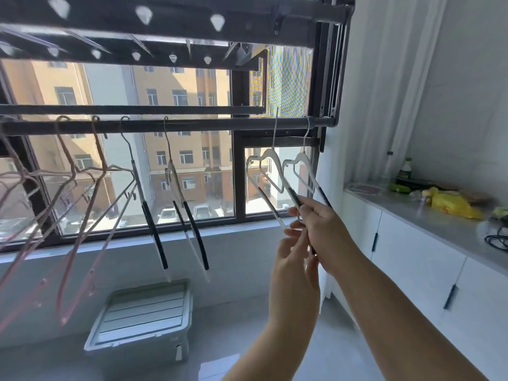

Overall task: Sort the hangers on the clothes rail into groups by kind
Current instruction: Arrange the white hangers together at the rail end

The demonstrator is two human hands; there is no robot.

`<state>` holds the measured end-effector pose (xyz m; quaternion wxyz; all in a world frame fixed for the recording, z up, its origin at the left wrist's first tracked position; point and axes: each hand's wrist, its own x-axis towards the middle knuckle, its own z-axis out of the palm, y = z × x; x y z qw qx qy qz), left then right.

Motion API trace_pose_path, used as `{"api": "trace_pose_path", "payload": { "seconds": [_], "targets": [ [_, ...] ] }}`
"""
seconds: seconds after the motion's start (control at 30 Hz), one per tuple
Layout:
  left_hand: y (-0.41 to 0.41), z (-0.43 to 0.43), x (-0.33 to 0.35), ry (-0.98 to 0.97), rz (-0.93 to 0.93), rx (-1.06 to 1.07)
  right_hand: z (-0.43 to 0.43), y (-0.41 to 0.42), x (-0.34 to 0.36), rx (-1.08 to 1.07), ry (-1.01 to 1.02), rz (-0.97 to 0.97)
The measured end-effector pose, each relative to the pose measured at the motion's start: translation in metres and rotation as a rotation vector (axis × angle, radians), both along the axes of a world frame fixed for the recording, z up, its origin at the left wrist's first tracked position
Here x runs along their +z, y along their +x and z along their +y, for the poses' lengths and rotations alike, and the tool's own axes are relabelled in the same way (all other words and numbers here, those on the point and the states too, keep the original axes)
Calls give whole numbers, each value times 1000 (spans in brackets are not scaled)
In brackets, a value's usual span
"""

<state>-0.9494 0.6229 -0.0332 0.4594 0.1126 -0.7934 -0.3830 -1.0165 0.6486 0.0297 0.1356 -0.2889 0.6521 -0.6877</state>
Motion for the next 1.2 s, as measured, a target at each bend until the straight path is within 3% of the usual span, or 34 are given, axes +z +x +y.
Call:
{"api": "trace_pose_path", "payload": {
  "seconds": [0.73, 0.9, 1.0, 1.1, 1.2],
  "targets": [
    [8, 5, -21, -57, -82, -33, -1, -8, -14, -105, 90, 251],
    [35, -8, -21, -103, 21, 39, 4, 7, -12, -275, 278, 568],
    [57, -25, -12, -172, 78, 183, 4, 35, -11, -456, 141, 815],
    [81, -41, -2, -204, 167, 318, -5, 63, -11, -326, -5, 774],
    [100, -54, 0, -154, 191, 414, -27, 83, -15, -3, 56, 548]
  ]
}}
